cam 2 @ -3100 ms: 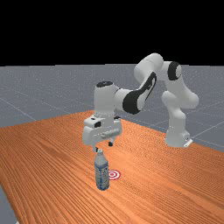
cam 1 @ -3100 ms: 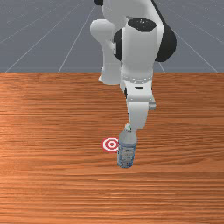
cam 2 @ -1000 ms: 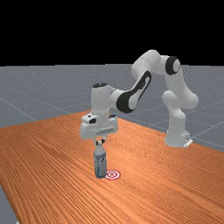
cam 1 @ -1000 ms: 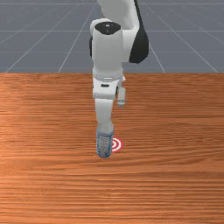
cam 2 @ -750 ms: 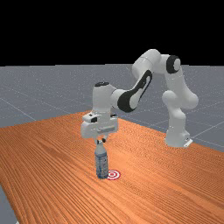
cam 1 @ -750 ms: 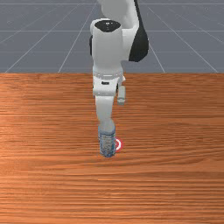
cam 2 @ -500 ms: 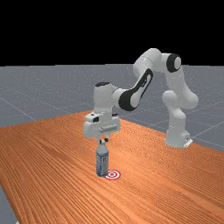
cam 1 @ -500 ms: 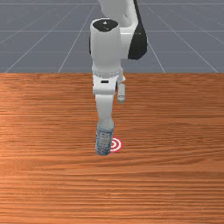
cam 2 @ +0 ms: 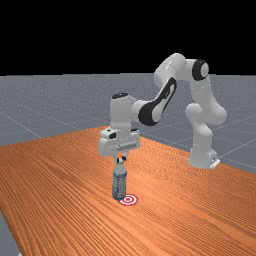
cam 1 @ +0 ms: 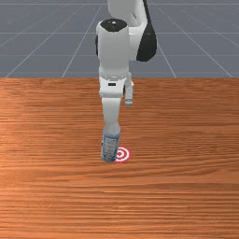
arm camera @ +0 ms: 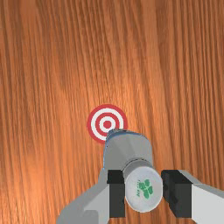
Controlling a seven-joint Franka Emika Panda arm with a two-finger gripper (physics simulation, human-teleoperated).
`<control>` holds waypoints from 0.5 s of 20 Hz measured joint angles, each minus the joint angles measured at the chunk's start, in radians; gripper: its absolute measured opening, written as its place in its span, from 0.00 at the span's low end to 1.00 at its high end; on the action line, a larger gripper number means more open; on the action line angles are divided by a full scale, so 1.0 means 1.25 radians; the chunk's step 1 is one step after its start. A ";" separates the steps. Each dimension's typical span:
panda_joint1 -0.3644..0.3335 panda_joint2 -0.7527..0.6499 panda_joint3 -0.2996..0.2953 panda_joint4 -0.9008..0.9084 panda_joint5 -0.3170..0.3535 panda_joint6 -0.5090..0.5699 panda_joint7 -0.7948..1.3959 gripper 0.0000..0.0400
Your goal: Pick up the bottle and put it on the marker
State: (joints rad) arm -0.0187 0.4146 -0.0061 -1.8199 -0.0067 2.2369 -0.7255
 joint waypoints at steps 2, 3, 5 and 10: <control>0.000 0.002 0.000 0.010 -0.001 -0.031 0.000 0.33; 0.000 -0.001 0.000 0.006 -0.001 -0.036 0.000 0.33; -0.005 -0.022 0.007 -0.034 -0.004 0.014 -0.039 0.33; 0.013 -0.022 0.026 -0.034 -0.014 0.012 -0.062 0.33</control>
State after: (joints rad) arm -0.0031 0.3873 0.0266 -1.8626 -0.0237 2.2523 -0.8032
